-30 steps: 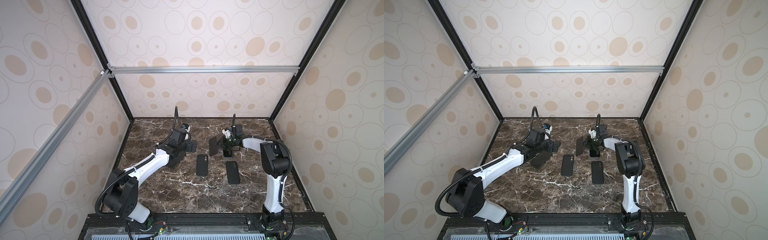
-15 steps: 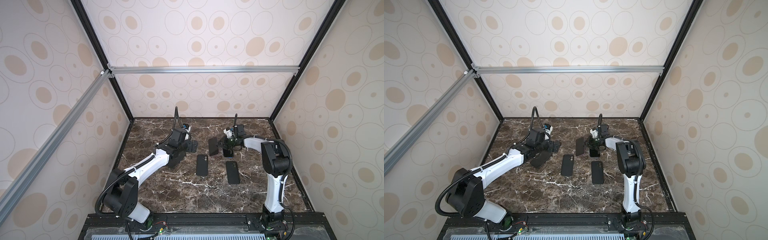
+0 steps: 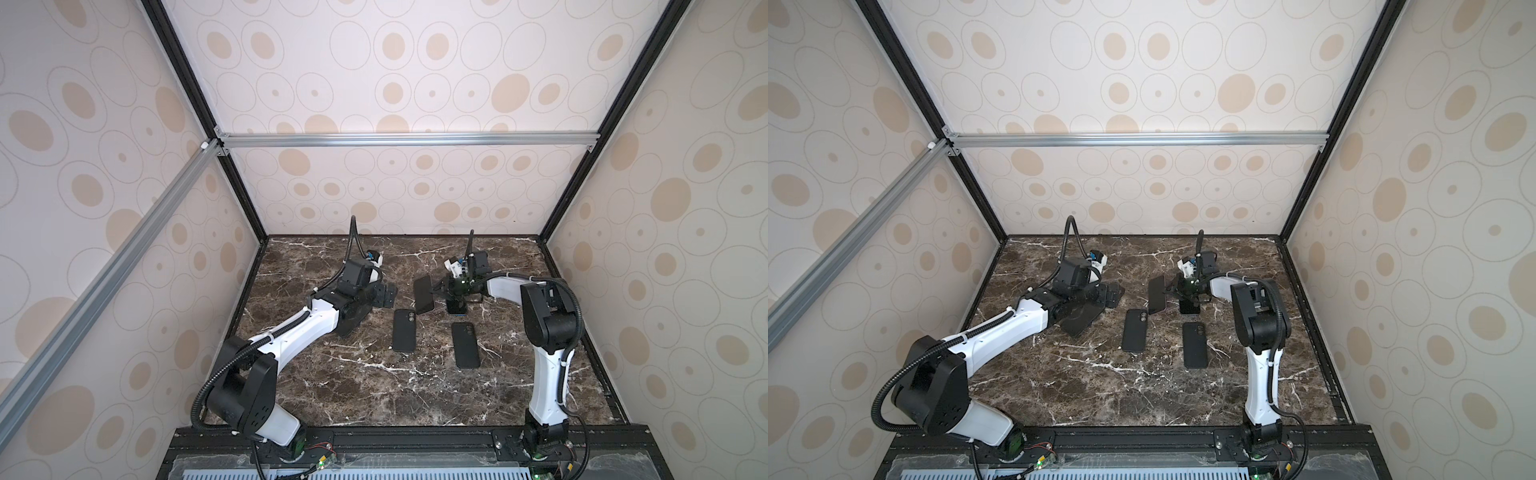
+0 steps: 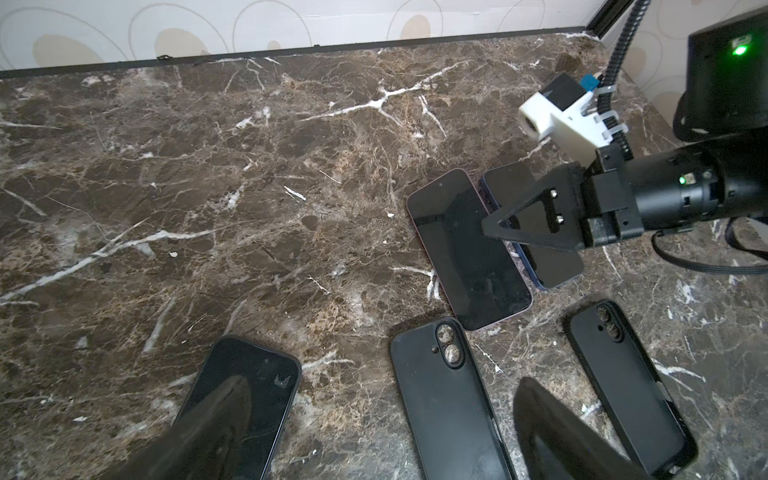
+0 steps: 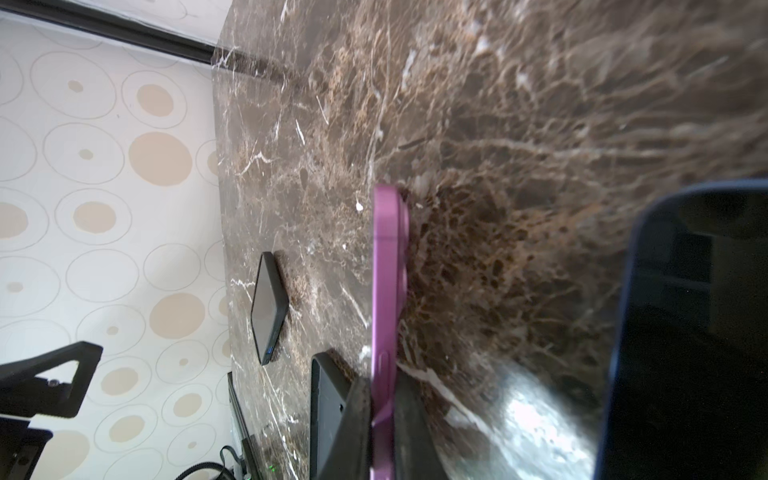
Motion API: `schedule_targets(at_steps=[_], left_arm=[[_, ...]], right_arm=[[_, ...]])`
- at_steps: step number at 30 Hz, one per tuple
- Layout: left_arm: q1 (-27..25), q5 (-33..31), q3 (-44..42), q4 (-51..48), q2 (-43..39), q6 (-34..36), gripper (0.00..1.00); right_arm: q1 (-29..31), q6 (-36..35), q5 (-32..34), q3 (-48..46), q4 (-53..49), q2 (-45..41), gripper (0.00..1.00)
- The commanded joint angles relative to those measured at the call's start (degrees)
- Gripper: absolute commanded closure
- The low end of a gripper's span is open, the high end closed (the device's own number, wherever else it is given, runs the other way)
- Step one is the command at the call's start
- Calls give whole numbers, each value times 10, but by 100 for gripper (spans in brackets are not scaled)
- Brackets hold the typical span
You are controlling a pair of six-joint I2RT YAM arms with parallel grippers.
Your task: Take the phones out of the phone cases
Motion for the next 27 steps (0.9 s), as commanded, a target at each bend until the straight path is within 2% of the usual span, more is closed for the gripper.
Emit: schedule_targets(at_steps=[1, 6, 8, 14, 18, 24, 27], left_arm=[[-1, 9, 2, 8, 5, -6, 1], [-1, 12, 1, 11, 9, -8, 1], [-1, 13, 1, 11, 9, -9, 1], [-1, 9, -8, 11, 8, -19, 1], [-6, 5, -31, 27, 6, -52, 1], [-23, -3, -60, 41, 2, -79, 1], [-23, -1, -98, 73, -24, -98, 1]], right_arm=[[-4, -3, -12, -20, 1, -6, 91], [-6, -11, 8, -30, -2, -16, 90], [-6, -16, 17, -28, -7, -15, 83], [-10, -21, 25, -16, -18, -10, 74], [-10, -34, 44, -15, -33, -22, 70], [-10, -58, 103, -31, -61, -82, 68], [8, -70, 166, -64, -66, -135, 67]])
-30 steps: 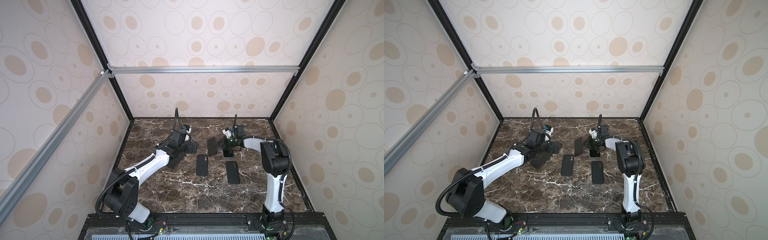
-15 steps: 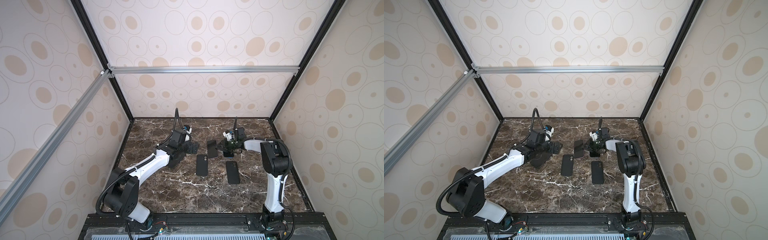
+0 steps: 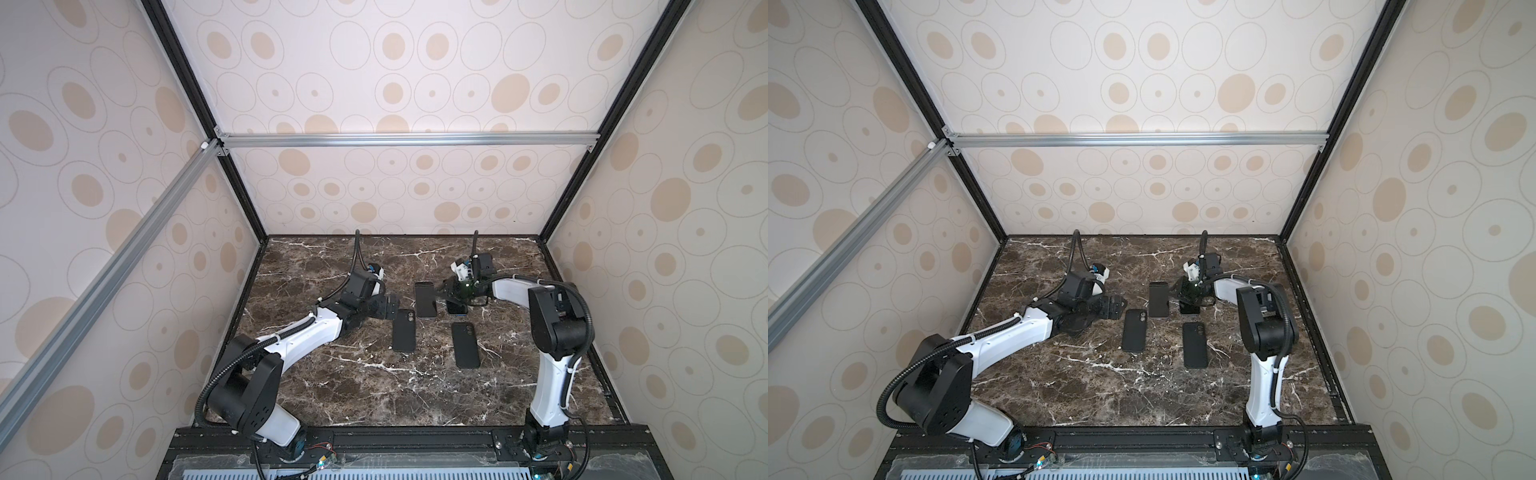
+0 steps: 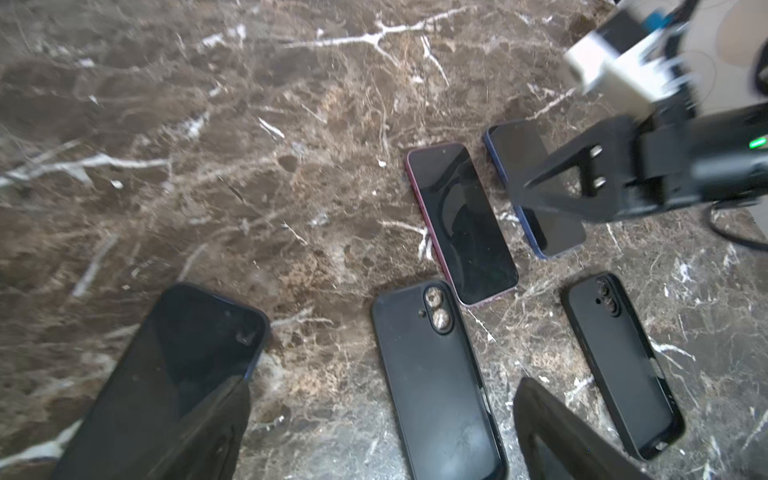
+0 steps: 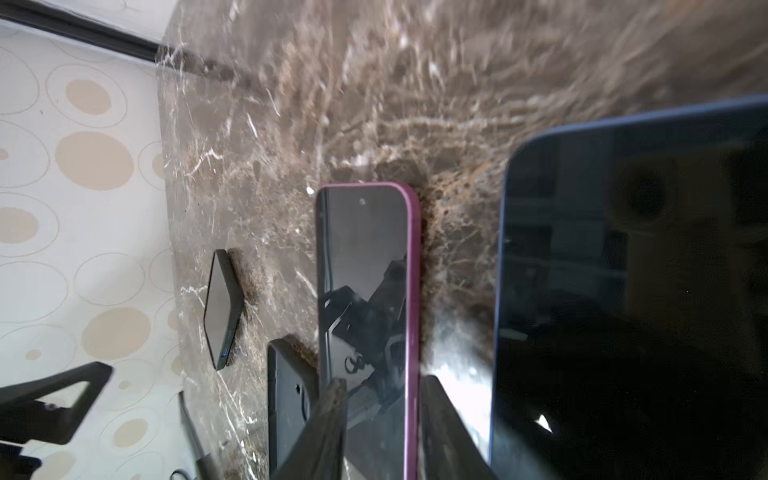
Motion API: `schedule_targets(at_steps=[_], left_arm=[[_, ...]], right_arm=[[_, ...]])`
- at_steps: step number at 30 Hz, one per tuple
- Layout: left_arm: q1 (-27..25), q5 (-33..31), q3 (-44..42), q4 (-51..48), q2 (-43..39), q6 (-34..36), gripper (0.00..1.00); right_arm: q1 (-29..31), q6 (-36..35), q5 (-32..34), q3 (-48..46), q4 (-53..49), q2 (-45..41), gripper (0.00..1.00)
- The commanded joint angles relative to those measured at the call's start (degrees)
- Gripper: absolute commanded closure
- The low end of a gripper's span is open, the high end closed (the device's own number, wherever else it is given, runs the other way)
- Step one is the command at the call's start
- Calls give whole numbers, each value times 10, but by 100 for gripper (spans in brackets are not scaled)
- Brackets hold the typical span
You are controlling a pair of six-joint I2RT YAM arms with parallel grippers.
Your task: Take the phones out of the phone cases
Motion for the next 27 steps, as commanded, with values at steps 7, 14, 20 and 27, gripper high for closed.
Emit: schedule_targets(at_steps=[7, 14, 20, 27], left_arm=[[4, -17, -113, 89, -88, -96, 1], [78, 48, -211, 152, -151, -153, 1], [152, 87, -246, 157, -191, -150, 1], [166, 90, -253, 150, -202, -139, 1]], right_arm=[[155, -25, 254, -62, -81, -146, 65], [283, 28, 367, -30, -143, -119, 63], [314, 53, 387, 0, -166, -76, 66], [319, 61, 383, 14, -185, -39, 71]])
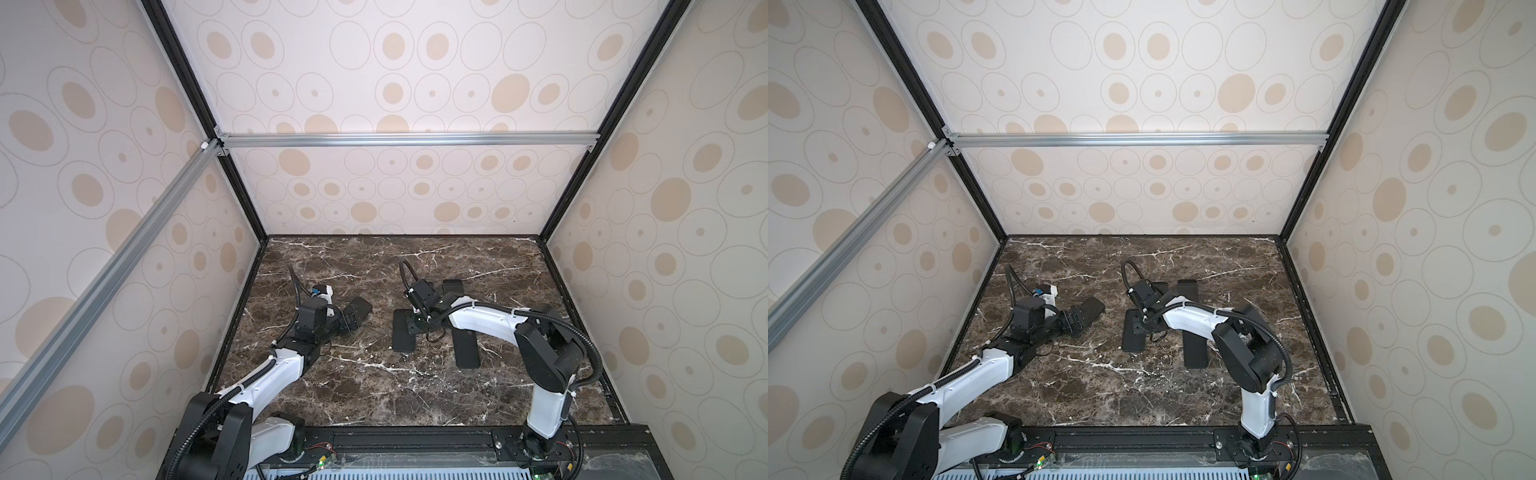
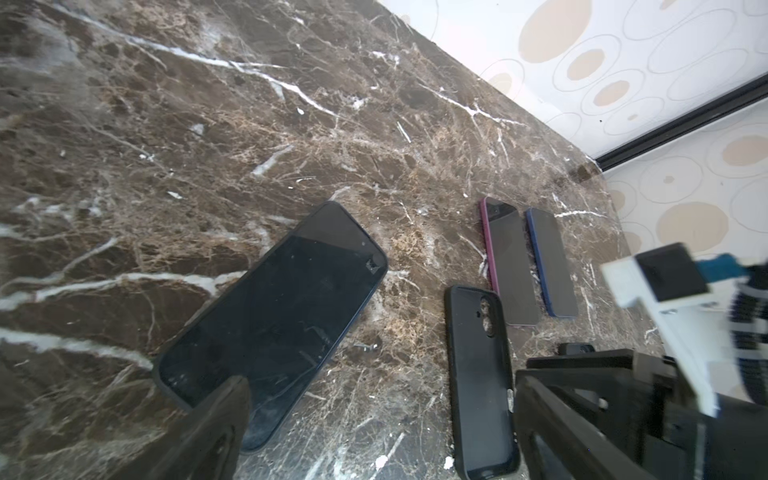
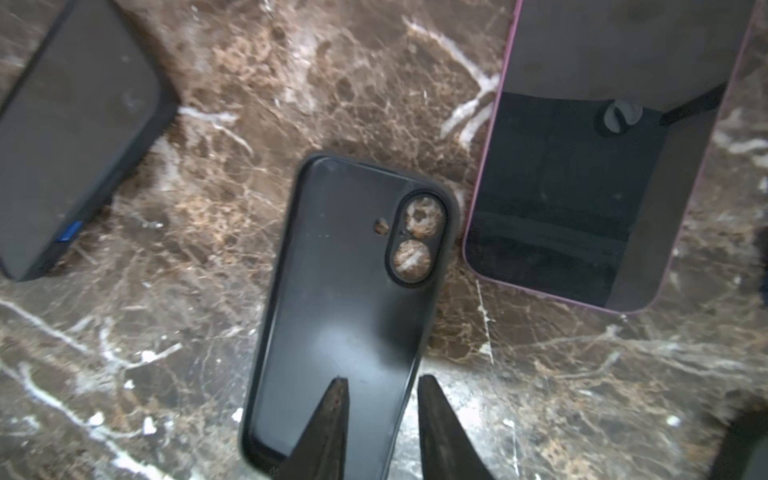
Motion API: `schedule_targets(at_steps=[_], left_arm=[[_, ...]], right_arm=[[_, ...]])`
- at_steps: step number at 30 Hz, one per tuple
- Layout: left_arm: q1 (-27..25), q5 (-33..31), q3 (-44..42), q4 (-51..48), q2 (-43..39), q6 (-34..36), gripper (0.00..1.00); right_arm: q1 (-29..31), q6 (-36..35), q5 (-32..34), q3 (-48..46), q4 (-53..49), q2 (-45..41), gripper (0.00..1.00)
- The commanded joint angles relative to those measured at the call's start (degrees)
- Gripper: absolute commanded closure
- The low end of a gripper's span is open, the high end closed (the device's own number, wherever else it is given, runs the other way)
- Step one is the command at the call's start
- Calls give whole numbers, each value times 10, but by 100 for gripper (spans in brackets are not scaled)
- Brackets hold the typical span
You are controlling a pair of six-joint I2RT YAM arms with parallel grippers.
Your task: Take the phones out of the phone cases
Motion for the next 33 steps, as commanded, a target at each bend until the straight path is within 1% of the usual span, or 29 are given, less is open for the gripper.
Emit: schedule_targets(at_steps=[1, 7, 16, 20, 22, 24, 26, 29, 33], left_arm=[[7, 10, -5, 10, -7, -1, 1], [8, 18, -12, 26, -6, -5, 1], [9, 20, -11, 27, -9, -4, 1], [9, 20, -10, 30, -8, -5, 1], [8, 19, -9, 30, -8, -4, 1], [9, 13, -4, 27, -5, 3, 1], [8, 8, 4, 20, 1, 15, 1], [-5, -14, 26, -1, 13, 41, 1], [-46, -47, 56, -18, 44, 66, 1]], right_arm=[[5, 14, 14, 14, -29, 16, 71], [7, 15, 12, 21, -40, 35, 75], [8, 9, 2, 21, -44, 45, 88], [15, 3, 0, 26, -50, 45, 92], [22, -1, -1, 28, -55, 42, 96], [28, -2, -3, 26, -59, 37, 97], [32, 1, 0, 13, -59, 25, 99], [33, 23, 7, -32, -46, -11, 100], [33, 47, 25, -95, -39, -66, 100]])
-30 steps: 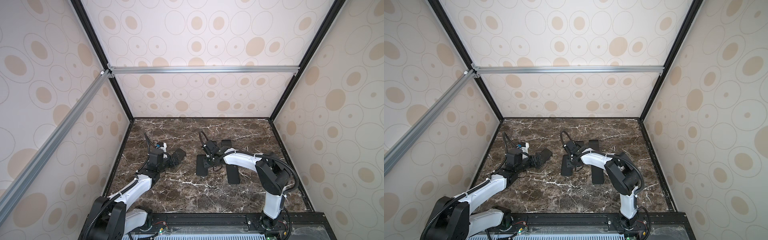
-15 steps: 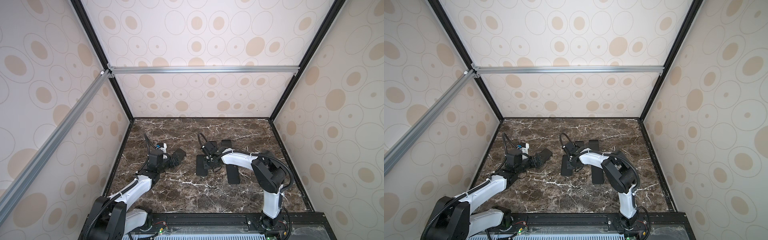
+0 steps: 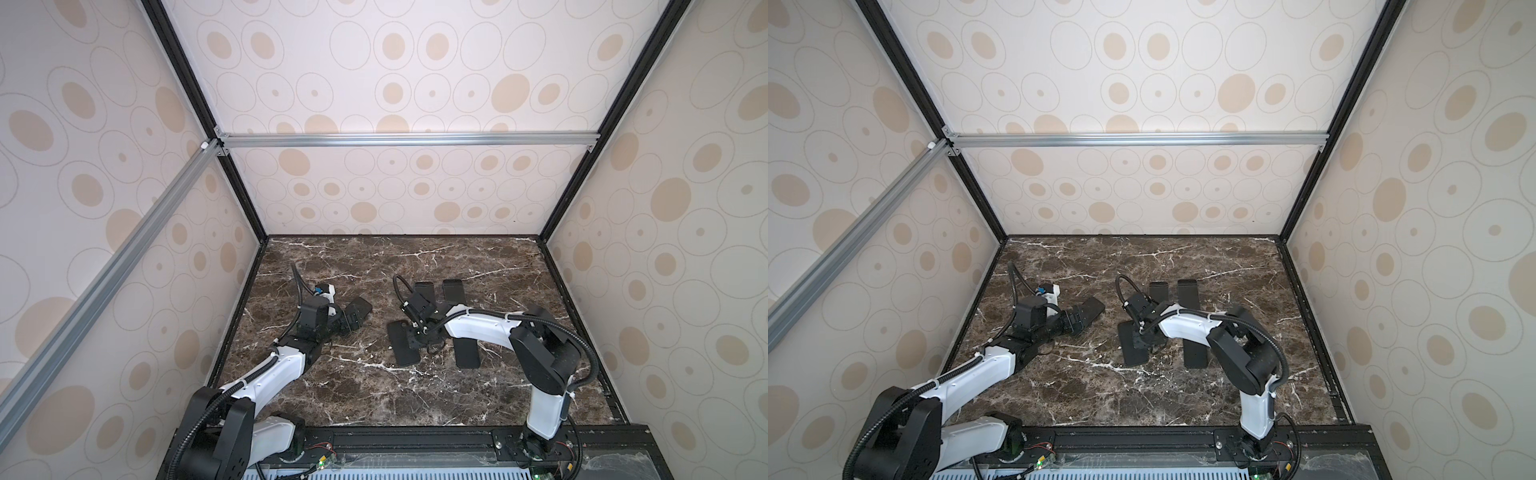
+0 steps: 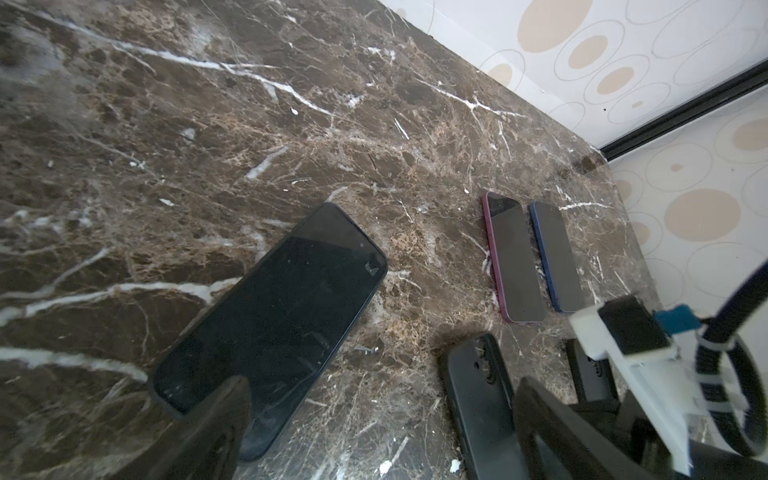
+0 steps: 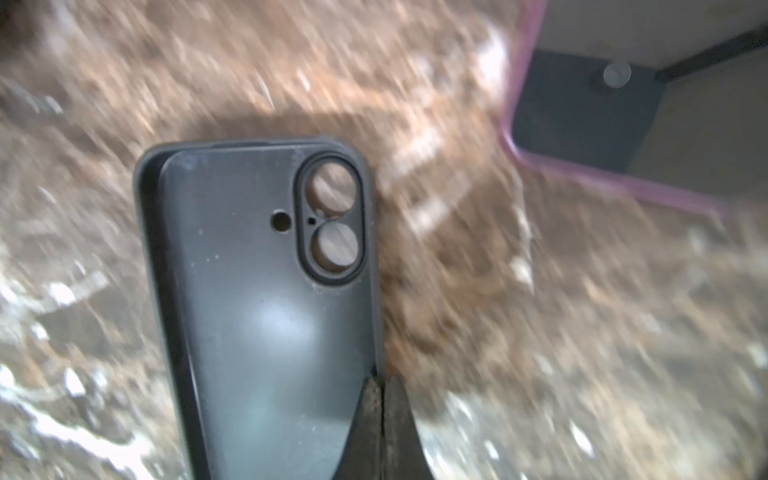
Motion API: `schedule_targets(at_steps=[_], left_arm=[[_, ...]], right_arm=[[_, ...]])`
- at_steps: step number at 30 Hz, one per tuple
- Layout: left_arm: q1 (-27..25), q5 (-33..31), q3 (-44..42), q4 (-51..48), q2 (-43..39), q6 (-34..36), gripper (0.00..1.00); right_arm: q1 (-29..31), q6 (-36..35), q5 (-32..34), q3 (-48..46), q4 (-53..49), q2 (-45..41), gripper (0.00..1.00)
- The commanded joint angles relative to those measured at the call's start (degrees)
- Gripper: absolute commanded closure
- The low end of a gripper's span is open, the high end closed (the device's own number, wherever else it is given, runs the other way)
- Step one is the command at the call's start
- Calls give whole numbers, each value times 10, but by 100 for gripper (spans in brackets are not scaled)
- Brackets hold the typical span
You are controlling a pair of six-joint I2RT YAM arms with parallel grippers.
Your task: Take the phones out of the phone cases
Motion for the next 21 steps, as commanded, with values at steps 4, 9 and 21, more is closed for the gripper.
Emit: schedule_targets(at_steps=[4, 9, 21], left_arm=[[-69, -42, 58, -4, 56, 31, 1], [-104, -46, 70, 20, 90, 16, 1], [-113, -62, 75, 5, 90, 24, 1]], right_arm=[[2, 47, 39, -73, -22, -81, 100], [0, 75, 72, -96, -39, -106, 100], [-25, 95, 96, -96, -72, -103, 100]])
